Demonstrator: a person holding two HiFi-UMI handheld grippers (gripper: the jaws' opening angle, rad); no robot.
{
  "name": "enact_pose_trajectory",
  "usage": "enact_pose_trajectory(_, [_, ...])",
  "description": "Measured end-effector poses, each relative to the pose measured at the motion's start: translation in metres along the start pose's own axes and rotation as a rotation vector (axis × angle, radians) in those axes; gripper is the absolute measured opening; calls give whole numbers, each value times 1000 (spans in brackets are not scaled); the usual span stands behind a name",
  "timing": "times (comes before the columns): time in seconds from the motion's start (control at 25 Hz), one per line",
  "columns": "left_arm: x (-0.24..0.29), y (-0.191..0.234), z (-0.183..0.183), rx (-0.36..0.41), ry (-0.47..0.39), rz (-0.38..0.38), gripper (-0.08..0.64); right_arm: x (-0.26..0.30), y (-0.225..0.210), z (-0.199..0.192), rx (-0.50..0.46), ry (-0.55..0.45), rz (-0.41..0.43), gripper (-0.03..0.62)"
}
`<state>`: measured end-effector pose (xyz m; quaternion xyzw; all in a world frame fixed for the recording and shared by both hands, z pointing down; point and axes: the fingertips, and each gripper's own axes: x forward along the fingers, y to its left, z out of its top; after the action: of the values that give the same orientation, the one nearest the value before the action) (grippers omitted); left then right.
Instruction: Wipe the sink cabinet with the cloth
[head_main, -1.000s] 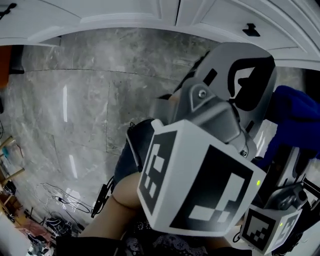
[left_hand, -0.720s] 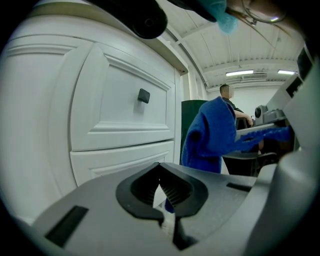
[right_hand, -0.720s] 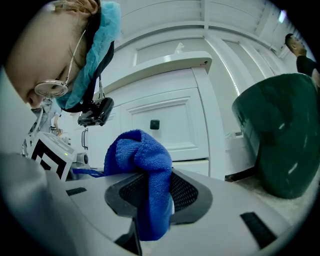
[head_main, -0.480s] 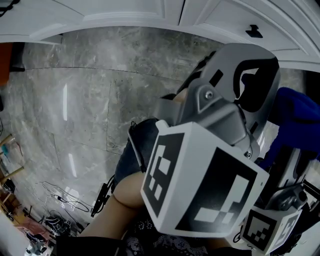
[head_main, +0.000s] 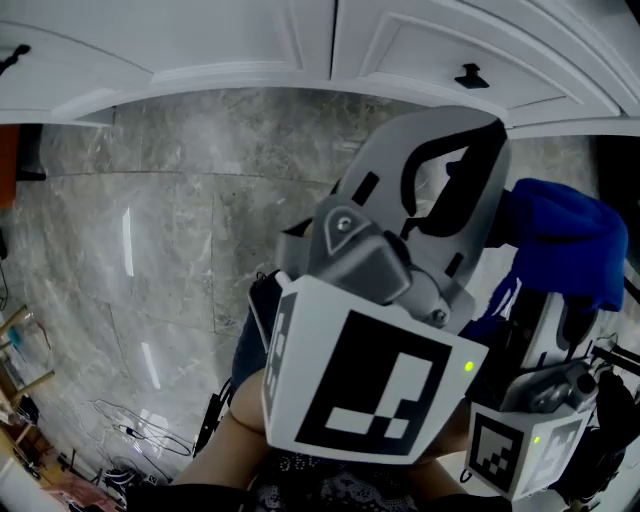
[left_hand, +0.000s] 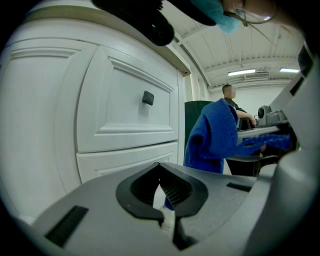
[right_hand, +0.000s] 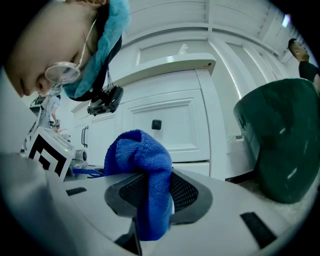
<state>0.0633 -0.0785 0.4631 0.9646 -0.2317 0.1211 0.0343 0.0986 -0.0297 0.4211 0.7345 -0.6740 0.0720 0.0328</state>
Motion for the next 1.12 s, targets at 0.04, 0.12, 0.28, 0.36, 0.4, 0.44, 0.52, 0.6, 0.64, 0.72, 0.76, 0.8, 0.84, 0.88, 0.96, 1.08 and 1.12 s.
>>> enact_pose_trajectory(0.04, [-3, 4, -1, 12, 10, 14, 0, 0, 0, -1, -3, 2, -5, 115])
enact_pose_trajectory(0.12, [-7, 12, -3, 34, 23, 56, 0, -3, -4, -2, -18, 0, -34, 115])
enact_pose_trajectory(0.28, [-4, 19, -2, 74, 21, 100, 0, -2, -16, 6, -91, -64, -97, 115])
enact_pose_trajectory(0.36, [0, 17, 0, 99, 22, 78, 0, 3, -23, 6, -100, -86, -110, 115])
enact_pose_trajectory(0.4, [0, 16, 1, 110, 30, 69, 0, 4, -28, 4, -96, -76, -115, 115])
enact_pose_trajectory(0.44, [-1, 16, 3, 102, 41, 72, 0, 4, -34, 3, -87, -56, -126, 115])
enact_pose_trajectory(0.52, [-4, 19, 5, -13, 53, 128, 0, 1, -48, 0, -43, -6, -167, 115])
enact_pose_trajectory(0.6, [-1, 23, 7, -105, 78, 154, 0, 2, -55, 1, 39, 0, -217, 115])
enact_pose_trajectory(0.64, [4, 24, 14, -75, 81, 134, 0, 6, -54, 7, 70, -15, -235, 115])
enact_pose_trajectory(0.72, [9, 13, 35, 67, 82, 67, 0, 9, -54, 26, 81, -25, -239, 115])
enact_pose_trajectory(0.76, [8, 1, 43, 68, 73, 48, 0, 5, -56, 35, 86, -14, -234, 115])
enact_pose_trajectory(0.8, [7, -13, 50, 17, 57, 39, 0, -1, -59, 44, 101, -4, -232, 115])
enact_pose_trajectory(0.84, [5, -24, 57, -31, 48, 26, 0, -5, -62, 53, 117, -2, -234, 115])
enact_pose_trajectory(0.88, [4, -31, 66, -53, 44, 5, 0, -7, -65, 63, 131, -1, -236, 115])
enact_pose_trajectory(0.96, [-9, -40, 91, -24, 35, -34, 0, -18, -68, 83, 178, 18, -242, 115])
enact_pose_trajectory(1.08, [-44, -49, 133, -154, 58, 14, 0, -56, -72, 123, 267, 67, -264, 115])
enact_pose_trajectory(1.12, [-57, -51, 148, -205, 81, 36, 0, -68, -72, 139, 279, 82, -263, 115])
